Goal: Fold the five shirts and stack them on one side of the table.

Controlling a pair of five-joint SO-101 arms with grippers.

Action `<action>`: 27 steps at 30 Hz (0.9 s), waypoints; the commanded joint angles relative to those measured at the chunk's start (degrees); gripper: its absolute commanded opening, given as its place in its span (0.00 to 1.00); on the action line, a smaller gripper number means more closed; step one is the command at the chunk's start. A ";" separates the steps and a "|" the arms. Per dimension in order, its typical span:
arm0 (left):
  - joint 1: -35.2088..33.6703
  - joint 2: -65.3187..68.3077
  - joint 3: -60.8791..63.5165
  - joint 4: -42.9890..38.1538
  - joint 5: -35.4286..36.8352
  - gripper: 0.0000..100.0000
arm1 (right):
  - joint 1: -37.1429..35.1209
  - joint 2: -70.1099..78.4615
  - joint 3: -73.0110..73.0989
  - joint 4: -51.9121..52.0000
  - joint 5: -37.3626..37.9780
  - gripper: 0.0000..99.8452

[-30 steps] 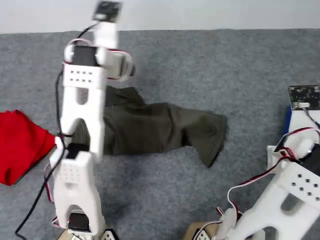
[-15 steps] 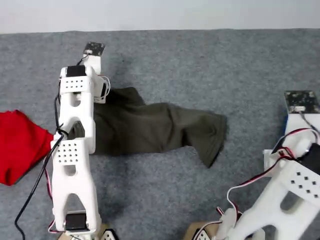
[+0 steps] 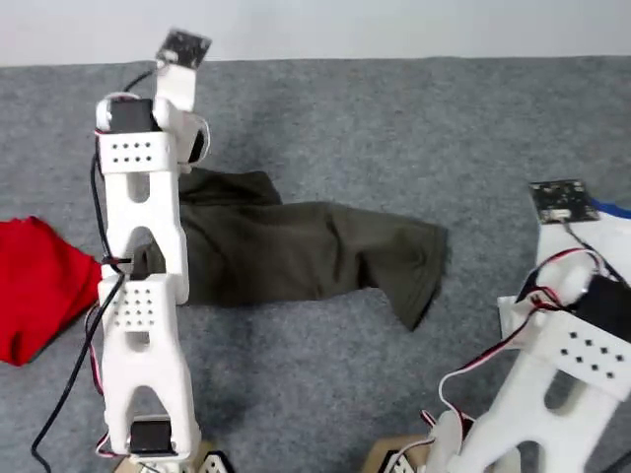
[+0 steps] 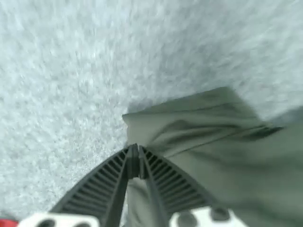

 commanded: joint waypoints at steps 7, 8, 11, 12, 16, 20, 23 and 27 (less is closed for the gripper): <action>0.18 -9.05 18.33 -10.11 0.53 0.10 | -4.09 -0.84 0.00 1.89 -0.70 0.01; -0.35 -7.74 18.95 -11.96 2.64 0.14 | -4.09 -0.66 0.00 1.89 -0.70 0.01; -2.02 -3.34 18.95 -16.88 6.59 0.21 | -4.09 -0.66 0.00 1.80 -0.70 0.01; -2.46 -1.93 18.95 -18.64 6.51 0.21 | -4.09 -0.66 0.00 1.80 -0.70 0.01; -2.46 3.60 18.95 -23.12 6.07 0.21 | -4.09 -0.66 0.00 1.80 -0.70 0.01; -2.20 7.47 18.95 -25.23 2.81 0.18 | -4.09 -0.66 0.00 1.80 -0.70 0.01; -2.02 8.44 16.48 -24.35 0.26 0.12 | -4.09 -0.66 0.00 1.80 -0.70 0.01; -0.97 9.41 15.34 -21.71 -7.65 0.00 | -4.09 -0.66 0.00 1.80 -0.70 0.01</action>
